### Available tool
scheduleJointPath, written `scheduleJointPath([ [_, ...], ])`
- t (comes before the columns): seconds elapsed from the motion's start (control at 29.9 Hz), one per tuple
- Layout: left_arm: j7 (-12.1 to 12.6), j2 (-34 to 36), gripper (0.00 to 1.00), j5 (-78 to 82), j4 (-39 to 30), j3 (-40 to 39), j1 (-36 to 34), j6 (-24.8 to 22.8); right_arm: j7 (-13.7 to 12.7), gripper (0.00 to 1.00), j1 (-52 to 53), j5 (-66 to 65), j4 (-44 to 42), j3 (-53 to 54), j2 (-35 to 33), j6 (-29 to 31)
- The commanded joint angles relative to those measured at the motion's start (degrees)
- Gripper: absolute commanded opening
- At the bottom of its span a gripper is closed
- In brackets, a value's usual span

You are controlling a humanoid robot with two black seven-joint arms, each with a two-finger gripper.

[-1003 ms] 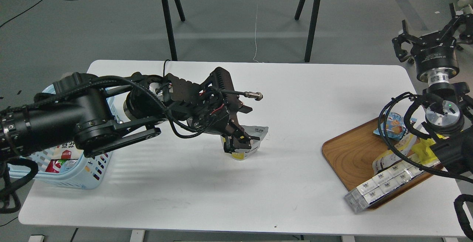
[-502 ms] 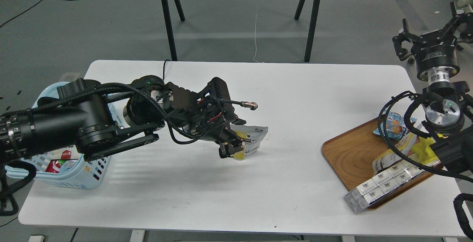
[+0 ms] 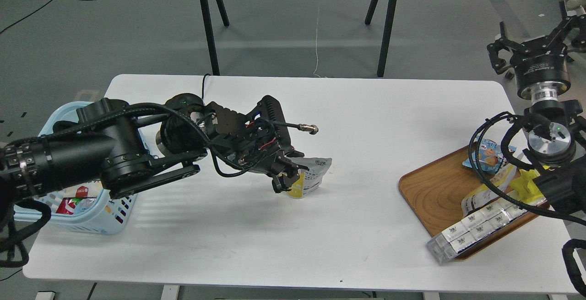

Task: Scan snack and place in basket
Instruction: 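Grasp the yellow pouch with the left gripper and lift it, then hold the pouch in front of the barcode scanner with the left gripper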

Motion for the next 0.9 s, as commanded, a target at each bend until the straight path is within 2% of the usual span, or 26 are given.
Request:
scheduleJointPath([
  [0.0,0.0,0.1,0.03,0.0,-0.2,-0.2,0.0,0.0,0.1,0.99,-0.4,0.0,-0.7,0.0,0.1,0.0],
  [0.33,-0.5,1.4,0.01,0.0,-3.3,-1.2,-1.1,0.0,0.1,0.99,0.1,-0.1,-0.6,0.8,0.0,0.0],
  [0.57,-1.0,13.7,0.01,0.0,-14.8,-5.3,-1.1,0.0,0.1,0.99,0.3,-0.1,-0.3,0.7,0.0,0.0],
  [0.64,-2.5,17.8,0.01,0.0,-15.6,-5.5,-1.1,0.0,0.1,0.99,0.7,-0.1,-0.1,0.8,0.1,0.0],
  [0.74,-6.2,23.1,0.01,0.0,-15.6,-5.7,-0.9,0.0,0.1,0.99,1.4,-0.1,-0.1,0.8,0.1,0.0],
  [0.87,-6.8,27.0,0.01,0.0,-14.5,-5.5,-0.5,0.0,0.1,0.99,1.8,-0.1,-0.1,0.8,0.1,0.0],
])
